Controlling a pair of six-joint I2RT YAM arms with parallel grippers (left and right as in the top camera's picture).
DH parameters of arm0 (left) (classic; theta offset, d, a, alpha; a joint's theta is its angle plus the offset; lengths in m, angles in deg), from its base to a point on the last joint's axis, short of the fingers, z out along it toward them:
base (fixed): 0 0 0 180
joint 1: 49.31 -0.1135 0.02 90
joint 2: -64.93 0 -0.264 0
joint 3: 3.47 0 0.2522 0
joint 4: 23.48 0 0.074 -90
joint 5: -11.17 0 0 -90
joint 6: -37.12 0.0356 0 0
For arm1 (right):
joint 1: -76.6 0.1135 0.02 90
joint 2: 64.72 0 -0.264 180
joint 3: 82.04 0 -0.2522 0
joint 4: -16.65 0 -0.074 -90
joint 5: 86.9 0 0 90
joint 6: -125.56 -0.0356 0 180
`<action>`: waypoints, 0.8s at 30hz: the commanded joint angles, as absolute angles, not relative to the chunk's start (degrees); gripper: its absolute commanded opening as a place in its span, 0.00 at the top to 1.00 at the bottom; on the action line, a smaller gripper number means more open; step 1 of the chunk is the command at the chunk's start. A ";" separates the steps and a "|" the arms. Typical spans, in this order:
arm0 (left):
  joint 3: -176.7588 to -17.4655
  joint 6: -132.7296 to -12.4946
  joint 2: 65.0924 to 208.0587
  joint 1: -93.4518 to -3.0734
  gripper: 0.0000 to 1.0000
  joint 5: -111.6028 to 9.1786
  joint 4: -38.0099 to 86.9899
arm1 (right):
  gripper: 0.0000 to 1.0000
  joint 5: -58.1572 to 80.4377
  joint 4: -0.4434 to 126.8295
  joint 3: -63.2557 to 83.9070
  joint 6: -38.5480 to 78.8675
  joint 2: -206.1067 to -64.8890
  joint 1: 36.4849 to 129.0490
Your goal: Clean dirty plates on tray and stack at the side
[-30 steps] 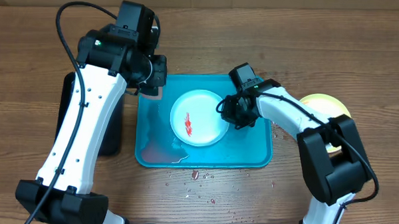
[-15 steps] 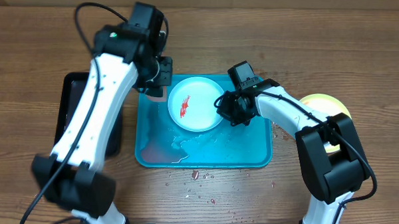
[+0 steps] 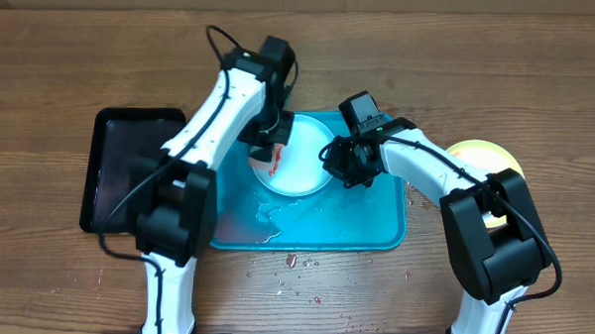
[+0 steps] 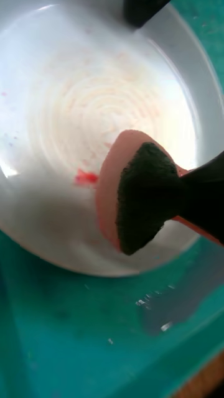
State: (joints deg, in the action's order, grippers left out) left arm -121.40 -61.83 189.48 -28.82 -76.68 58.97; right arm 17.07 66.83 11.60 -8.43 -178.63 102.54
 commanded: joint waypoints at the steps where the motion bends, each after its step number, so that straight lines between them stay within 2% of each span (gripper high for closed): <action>1: -121.20 -60.14 192.78 -28.56 0.96 -76.26 56.28 | 0.96 15.70 66.88 11.49 -7.66 -180.49 102.91; 7: -121.20 -60.14 197.06 -28.51 0.96 -76.26 51.58 | 0.96 15.85 66.85 11.49 -7.49 -180.49 102.91; 15: -119.49 -60.12 200.12 -27.99 0.96 -76.15 51.78 | 0.96 16.11 66.77 11.49 -7.49 -180.49 102.91; 18: -117.68 -55.12 200.15 -27.82 0.96 -69.81 52.59 | 0.96 16.81 66.42 11.49 -7.51 -180.49 102.91; 21: -117.42 -43.66 200.15 -27.73 0.96 -55.21 55.58 | 0.96 17.03 66.22 11.49 -7.49 -180.49 102.91; 24: -117.42 -40.73 200.15 -27.73 0.96 -51.10 56.11 | 0.96 17.36 66.18 11.49 -7.49 -180.49 102.91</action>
State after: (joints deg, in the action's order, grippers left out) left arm -120.39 -49.45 195.97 -29.56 -65.70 54.69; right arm 17.31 66.72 11.60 -7.90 -178.70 102.51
